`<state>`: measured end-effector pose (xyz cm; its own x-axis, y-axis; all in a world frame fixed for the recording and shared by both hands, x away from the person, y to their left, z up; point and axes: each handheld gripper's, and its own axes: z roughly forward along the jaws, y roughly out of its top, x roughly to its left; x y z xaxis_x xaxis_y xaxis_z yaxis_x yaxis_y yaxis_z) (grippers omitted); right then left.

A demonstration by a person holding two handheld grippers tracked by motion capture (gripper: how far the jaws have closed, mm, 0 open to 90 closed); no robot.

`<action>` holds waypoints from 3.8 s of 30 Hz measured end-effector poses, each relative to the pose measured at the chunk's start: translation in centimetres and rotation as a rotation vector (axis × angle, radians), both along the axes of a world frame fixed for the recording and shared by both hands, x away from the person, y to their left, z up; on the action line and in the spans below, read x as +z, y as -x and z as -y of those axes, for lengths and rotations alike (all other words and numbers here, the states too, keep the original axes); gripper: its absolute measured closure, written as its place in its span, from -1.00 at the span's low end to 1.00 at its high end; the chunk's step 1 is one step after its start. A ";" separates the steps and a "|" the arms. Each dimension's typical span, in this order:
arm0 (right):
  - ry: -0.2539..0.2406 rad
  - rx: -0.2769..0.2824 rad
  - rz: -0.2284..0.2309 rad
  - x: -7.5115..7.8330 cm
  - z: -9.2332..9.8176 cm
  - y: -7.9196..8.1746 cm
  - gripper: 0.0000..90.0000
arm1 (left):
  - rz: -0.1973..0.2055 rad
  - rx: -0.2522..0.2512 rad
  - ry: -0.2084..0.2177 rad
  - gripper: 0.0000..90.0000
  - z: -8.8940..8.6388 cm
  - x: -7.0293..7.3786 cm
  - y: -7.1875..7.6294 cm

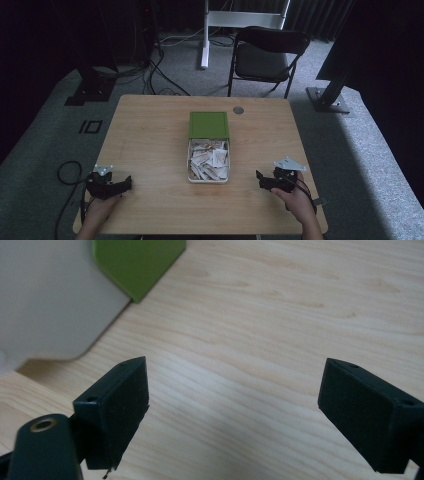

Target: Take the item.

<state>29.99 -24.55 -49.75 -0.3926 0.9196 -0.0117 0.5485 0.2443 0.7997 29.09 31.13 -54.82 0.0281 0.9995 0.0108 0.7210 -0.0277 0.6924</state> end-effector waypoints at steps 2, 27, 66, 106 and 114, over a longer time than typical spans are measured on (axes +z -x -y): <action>-0.006 0.003 0.009 0.4 -0.3 -0.2 -0.70 | 0.000 0.000 0.000 -0.97 0.0 0.0 0.0; -0.031 0.088 0.081 4.5 -4.2 -1.8 -0.70 | 0.001 0.001 0.001 -0.97 0.0 0.0 0.0; -0.086 0.256 0.097 6.9 -13.2 -3.4 -0.29 | 0.001 0.002 0.001 -0.97 0.0 0.0 0.0; 0.010 0.302 -0.006 4.5 -18.8 -6.8 -0.04 | 0.003 0.004 0.004 -0.97 0.0 0.0 0.0; 0.023 0.282 -0.034 4.2 -18.7 -7.6 0.07 | 0.001 0.001 0.002 -0.97 0.0 0.0 0.0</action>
